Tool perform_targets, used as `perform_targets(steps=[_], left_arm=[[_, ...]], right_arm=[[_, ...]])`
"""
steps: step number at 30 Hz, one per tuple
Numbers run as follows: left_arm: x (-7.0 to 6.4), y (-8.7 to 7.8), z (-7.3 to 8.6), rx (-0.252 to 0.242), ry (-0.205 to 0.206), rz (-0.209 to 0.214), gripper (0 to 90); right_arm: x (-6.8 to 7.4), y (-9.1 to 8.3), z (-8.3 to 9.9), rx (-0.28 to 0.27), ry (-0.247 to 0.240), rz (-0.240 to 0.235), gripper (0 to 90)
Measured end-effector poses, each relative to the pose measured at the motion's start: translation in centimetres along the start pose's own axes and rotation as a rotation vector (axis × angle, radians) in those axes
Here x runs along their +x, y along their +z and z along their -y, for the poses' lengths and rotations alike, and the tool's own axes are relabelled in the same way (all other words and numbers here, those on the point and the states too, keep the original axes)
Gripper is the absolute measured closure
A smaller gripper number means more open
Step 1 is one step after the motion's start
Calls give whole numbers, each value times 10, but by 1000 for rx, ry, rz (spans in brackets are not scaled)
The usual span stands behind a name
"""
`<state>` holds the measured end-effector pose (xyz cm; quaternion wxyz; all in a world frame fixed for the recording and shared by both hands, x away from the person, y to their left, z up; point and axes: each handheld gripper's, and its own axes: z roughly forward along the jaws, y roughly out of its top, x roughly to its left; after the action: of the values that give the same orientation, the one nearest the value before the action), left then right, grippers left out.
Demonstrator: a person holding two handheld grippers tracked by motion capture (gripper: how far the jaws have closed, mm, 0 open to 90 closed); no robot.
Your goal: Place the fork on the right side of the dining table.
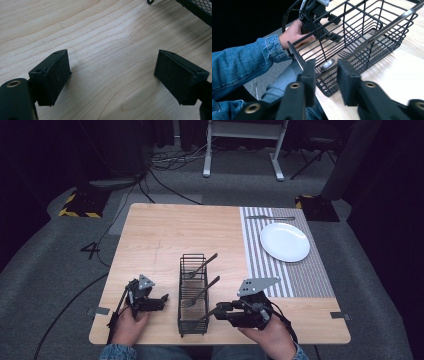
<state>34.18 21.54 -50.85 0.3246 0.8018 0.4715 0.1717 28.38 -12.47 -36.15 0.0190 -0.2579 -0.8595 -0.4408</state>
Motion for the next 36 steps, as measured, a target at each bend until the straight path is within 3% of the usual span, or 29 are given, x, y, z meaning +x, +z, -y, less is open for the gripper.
perform_targets(steps=[9, 14, 24, 36], left_arm=[[0, 0, 0, 1, -1, -1, 133], [0, 0, 0, -1, -1, -1, 133], [0, 0, 0, 1, -2, 0, 133], [1, 1, -1, -2, 2, 4, 131]], right_arm=[[2, 0, 0, -1, -6, 8, 793], [7, -4, -1, -22, -38, 29, 860], [14, -9, -7, -59, -73, 54, 867], [19, -36, -19, -147, -93, 73, 868]])
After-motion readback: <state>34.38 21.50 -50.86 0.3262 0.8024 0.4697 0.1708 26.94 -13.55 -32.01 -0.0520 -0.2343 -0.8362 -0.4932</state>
